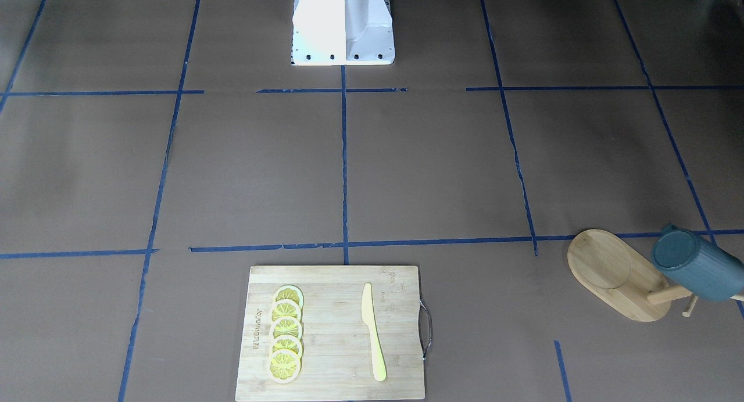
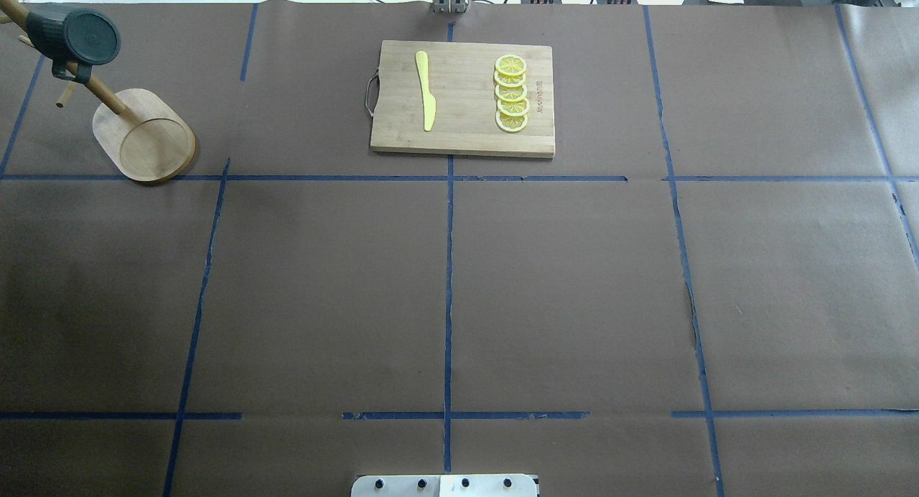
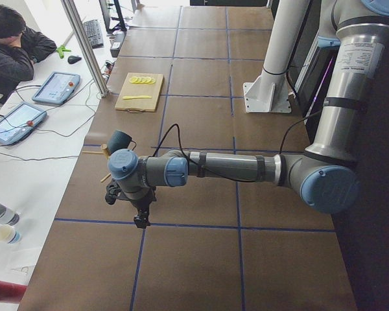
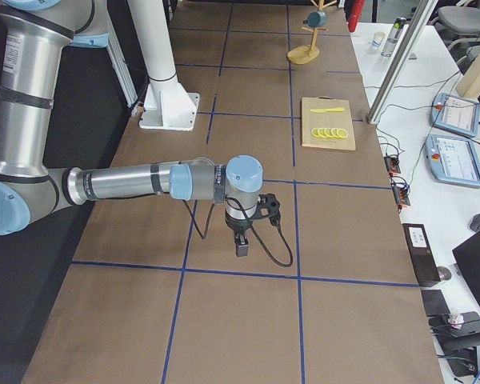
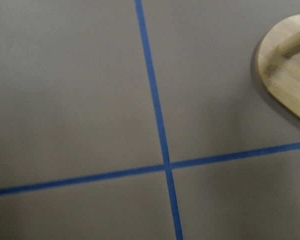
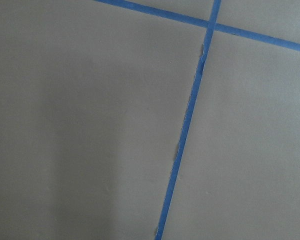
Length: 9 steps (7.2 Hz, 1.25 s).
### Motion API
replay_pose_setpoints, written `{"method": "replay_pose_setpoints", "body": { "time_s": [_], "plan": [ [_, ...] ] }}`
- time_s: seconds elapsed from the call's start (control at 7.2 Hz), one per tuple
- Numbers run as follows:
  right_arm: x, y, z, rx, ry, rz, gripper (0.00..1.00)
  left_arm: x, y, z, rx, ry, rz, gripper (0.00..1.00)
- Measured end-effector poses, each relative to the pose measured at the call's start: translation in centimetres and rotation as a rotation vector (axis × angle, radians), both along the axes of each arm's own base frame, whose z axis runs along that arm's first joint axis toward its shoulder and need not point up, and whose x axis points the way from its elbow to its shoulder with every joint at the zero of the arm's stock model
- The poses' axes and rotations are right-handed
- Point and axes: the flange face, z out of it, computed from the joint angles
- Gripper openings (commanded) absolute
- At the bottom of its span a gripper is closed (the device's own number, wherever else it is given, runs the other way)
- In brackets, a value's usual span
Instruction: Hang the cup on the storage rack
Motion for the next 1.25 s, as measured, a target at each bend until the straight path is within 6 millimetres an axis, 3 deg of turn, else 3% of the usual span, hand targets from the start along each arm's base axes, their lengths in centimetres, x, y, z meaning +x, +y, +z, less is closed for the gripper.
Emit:
{"method": "replay_pose_setpoints", "body": {
  "time_s": [0.28, 0.42, 1.25],
  "plan": [
    [0.0, 0.0, 0.1, -0.002, 0.001, 0.001, 1.0, -0.5, 3.7, -0.6, 0.01, 0.0, -0.009, 1.0],
    [0.0, 0.0, 0.1, -0.003, 0.002, 0.002, 1.0, -0.5, 4.4, -0.8, 0.015, 0.001, -0.009, 1.0],
    [0.0, 0.0, 0.5, -0.011, 0.003, 0.002, 1.0, -0.6, 5.4, -0.5, 0.032, -0.006, -0.008, 1.0]
  ]
}}
